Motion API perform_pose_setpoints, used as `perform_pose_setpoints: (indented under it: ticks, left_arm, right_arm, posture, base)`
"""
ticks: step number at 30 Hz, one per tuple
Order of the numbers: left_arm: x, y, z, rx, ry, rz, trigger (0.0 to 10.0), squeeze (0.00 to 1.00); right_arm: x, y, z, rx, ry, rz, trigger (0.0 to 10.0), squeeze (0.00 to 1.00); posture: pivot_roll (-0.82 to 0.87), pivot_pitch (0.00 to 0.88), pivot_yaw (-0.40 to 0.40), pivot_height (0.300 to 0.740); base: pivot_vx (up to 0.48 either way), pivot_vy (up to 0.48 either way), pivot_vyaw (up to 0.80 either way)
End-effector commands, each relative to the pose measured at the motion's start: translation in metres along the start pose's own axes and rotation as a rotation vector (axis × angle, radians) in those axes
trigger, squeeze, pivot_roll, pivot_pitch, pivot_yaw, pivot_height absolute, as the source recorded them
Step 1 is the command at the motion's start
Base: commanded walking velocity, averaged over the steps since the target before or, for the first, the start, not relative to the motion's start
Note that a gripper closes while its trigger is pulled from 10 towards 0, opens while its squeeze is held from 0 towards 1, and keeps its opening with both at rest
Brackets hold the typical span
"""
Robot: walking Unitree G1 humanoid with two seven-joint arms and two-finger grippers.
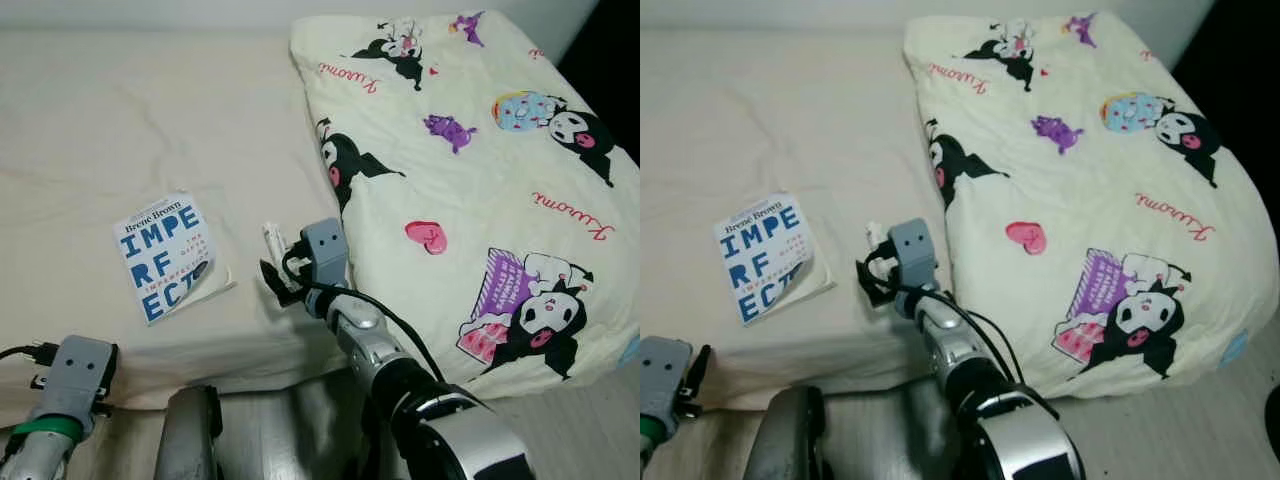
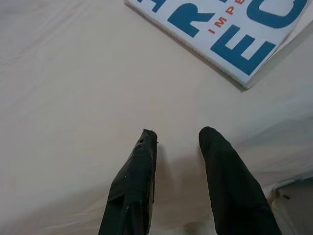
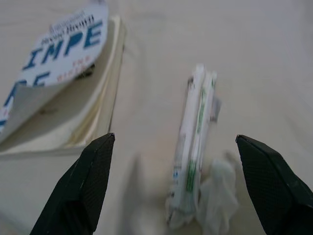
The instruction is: Clean up the room
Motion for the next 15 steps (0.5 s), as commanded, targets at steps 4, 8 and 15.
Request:
perform_pose_setpoints:
  ticks: [4,8,15]
  left_arm:
    - [-0.003,-0.003,0.004,-0.032,0.024,0.009,10.0,0.0]
    - [0.0,-0.002,0.003,-0.048,0.016,0.004,10.0,0.0]
    - [0.005,0.006,0.002,-0.047,0.004,-0.015,10.0,0.0]
  right_arm:
    - [-0.02,0.021,-0.002,0.013,0.061,-0.078,10.0,1.0]
    - [-0.024,0.024,-0.002,-0.001,0.065,-0.021,10.0,1.0]
    - [-0.019,0.024,-0.001,-0.016,0.02,0.029,10.0,1.0]
  posture:
    - [0.22,0.256,-0.018,0.558]
    - [0.24,0.262,-0.004,0.558]
    - [0.26,0.267,0.009,0.558]
  base:
    - [0.0,0.0,0.0]
    - [0.0,0.0,0.0]
    - [0.0,0.0,0.0]
Point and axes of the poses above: a point about 5 cm out from each wrist's last joint towards the gripper, its own z axis pointing back from the gripper into the wrist, its own x axis along the axis of the wrist's last joint, y = z × x, the point moved 6 cm from there along -z, pointing out of the wrist towards the gripper, and after that the axes turned 7 degrees about -z, right-handed, at the moved point
